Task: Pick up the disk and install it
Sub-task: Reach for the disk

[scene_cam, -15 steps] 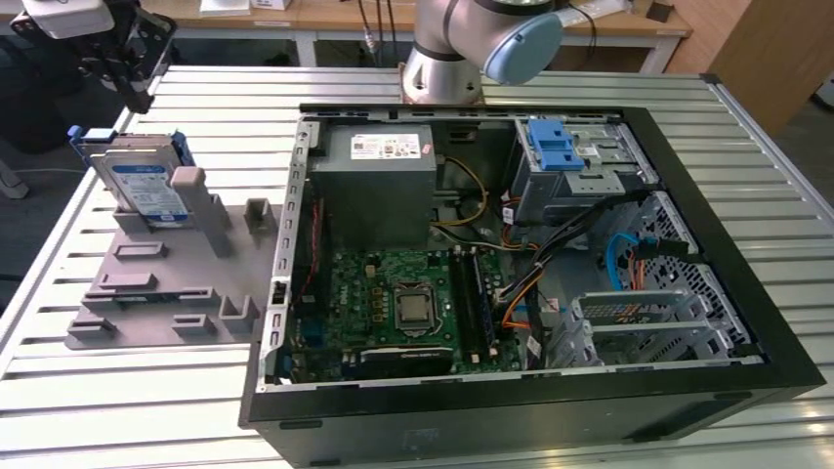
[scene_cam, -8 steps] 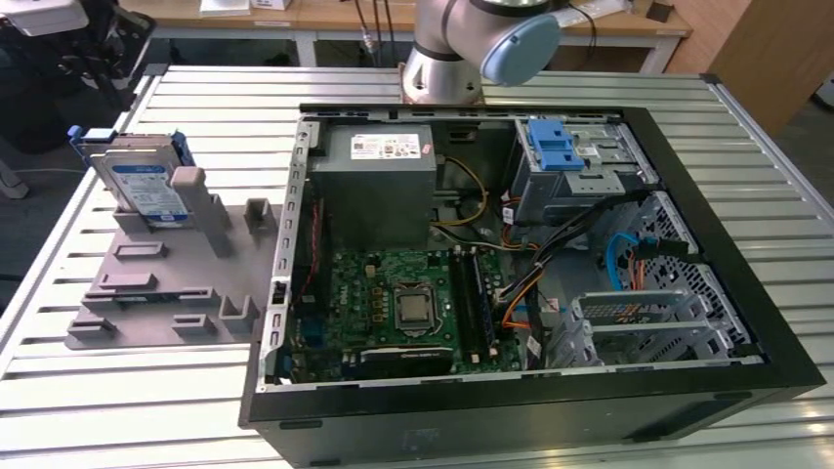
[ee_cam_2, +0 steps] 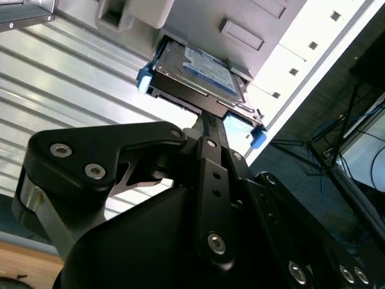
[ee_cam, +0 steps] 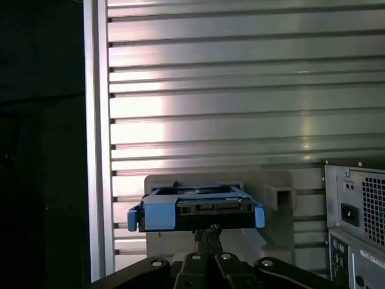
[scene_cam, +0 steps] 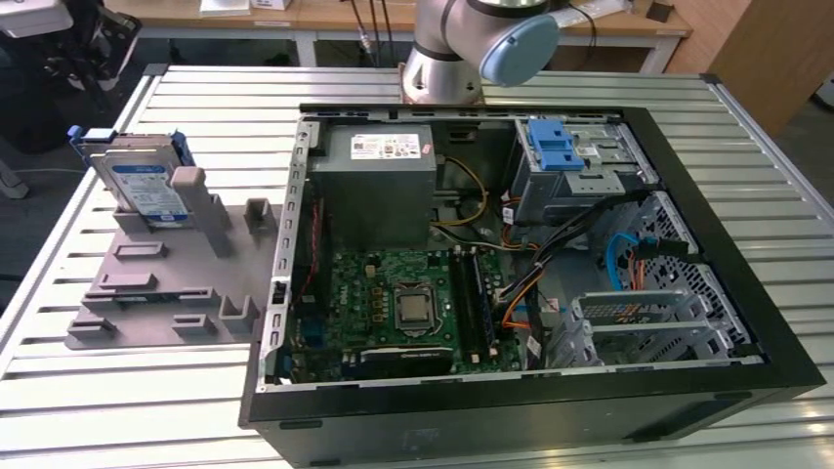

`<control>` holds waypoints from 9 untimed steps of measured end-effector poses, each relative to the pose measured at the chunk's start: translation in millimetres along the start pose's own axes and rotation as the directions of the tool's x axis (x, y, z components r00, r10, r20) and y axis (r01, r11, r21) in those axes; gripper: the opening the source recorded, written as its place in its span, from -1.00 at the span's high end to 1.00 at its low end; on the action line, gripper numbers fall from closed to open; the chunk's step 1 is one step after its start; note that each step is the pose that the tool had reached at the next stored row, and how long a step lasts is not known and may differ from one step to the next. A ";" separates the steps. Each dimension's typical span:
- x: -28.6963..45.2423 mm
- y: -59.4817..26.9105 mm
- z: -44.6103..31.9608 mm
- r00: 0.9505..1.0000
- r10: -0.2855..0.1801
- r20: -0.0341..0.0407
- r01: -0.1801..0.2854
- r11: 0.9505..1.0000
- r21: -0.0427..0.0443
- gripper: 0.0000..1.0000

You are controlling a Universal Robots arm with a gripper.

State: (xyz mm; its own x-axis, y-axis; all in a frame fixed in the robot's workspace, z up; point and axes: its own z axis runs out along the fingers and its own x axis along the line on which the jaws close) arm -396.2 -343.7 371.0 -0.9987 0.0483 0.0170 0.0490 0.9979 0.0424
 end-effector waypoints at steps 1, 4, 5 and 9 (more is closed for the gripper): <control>0.7 0.0 0.4 1.000 -0.011 -0.001 0.011 1.000 0.000 0.79; 5.6 -0.3 1.8 1.000 -0.029 -0.001 0.029 1.000 0.001 0.79; 8.2 -0.4 2.1 1.000 -0.031 -0.001 0.031 1.000 0.001 0.79; 16.9 0.0 3.4 0.999 -0.033 -0.002 0.033 0.999 0.001 0.79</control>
State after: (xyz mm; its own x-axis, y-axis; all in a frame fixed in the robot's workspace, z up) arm -413.1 -342.7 367.8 -0.9997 0.0154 0.0172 0.0161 0.9990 0.0423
